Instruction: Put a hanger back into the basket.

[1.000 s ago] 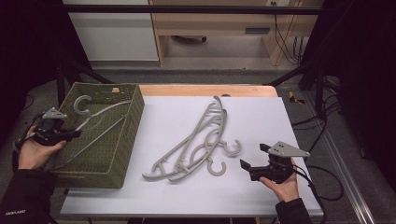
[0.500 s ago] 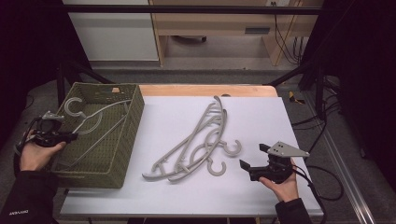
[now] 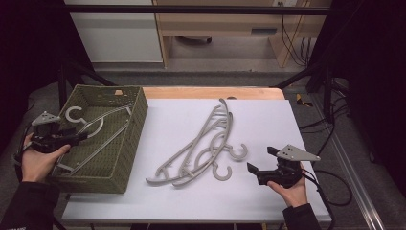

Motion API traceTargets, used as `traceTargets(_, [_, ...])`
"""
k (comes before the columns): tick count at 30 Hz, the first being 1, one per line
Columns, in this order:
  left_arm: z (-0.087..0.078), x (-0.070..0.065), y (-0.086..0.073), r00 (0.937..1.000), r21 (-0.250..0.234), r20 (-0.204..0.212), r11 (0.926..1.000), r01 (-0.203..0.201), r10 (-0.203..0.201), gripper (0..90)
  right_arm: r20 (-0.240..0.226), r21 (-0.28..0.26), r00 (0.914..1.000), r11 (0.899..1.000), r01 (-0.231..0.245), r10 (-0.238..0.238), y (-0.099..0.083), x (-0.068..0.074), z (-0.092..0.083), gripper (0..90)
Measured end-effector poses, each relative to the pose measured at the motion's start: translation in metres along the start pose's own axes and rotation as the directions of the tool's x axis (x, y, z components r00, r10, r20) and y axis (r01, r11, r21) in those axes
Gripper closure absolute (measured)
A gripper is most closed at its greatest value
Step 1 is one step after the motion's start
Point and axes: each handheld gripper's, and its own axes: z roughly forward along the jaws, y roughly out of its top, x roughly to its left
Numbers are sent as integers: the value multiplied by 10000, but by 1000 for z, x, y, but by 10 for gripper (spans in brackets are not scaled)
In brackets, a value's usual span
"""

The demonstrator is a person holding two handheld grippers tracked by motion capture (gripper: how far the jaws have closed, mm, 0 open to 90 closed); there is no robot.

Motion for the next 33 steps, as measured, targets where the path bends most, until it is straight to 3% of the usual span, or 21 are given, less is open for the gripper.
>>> traceTargets(2, [-2,-6,2,9999,-220,103,9998,-40,42,376,-15,-7,10000,10000,-22,22,0,0,0,44])
traceTargets(4, [-7,-26,7,9983,-758,541,9970,-162,204,319,-18,-74,10000,9999,-93,93,1,-1,0,44])
traceTargets(5, [-7,-26,7,9983,-758,541,9970,-162,204,291,-18,-74,10000,9999,-93,93,1,-1,0,44])
traceTargets(6, [-9,-33,9,9969,-978,741,9950,-187,260,291,-37,-77,10000,9999,-92,92,1,-1,-1,43])
traceTargets(7, [-10,-48,10,9938,-1313,1029,9910,-276,413,230,-21,-93,10000,9999,-97,97,1,-1,-1,43])
traceTargets(8, [-10,-48,10,9938,-1313,1029,9910,-276,413,213,-21,-93,10000,9999,-97,97,1,-1,-1,43])
traceTargets(16, [-9,-104,8,9713,-2186,2186,9748,-446,935,148,-107,-315,9997,9992,-245,242,3,-2,-6,42])
traceTargets(18, [-7,-121,5,9622,-2275,2467,9720,-583,1155,142,-61,-342,9998,9992,-207,205,3,-3,-7,41])
traceTargets(19, [-7,-121,5,9622,-2275,2467,9720,-583,1155,140,-61,-342,9998,9992,-207,205,3,-3,-7,41])
traceTargets(21, [-4,-135,3,9543,-2337,2683,9699,-677,1313,138,-70,-357,9997,9991,-224,222,3,-3,-8,42])
traceTargets(32, [17,-188,1,9212,-1988,3301,9692,-1452,2057,134,-56,-345,9998,9992,-200,198,3,-3,-8,42])
traceTargets(33, [22,-196,2,9148,-1846,3415,9697,-1597,2157,135,-71,-371,9997,9991,-216,214,3,-3,-9,42])
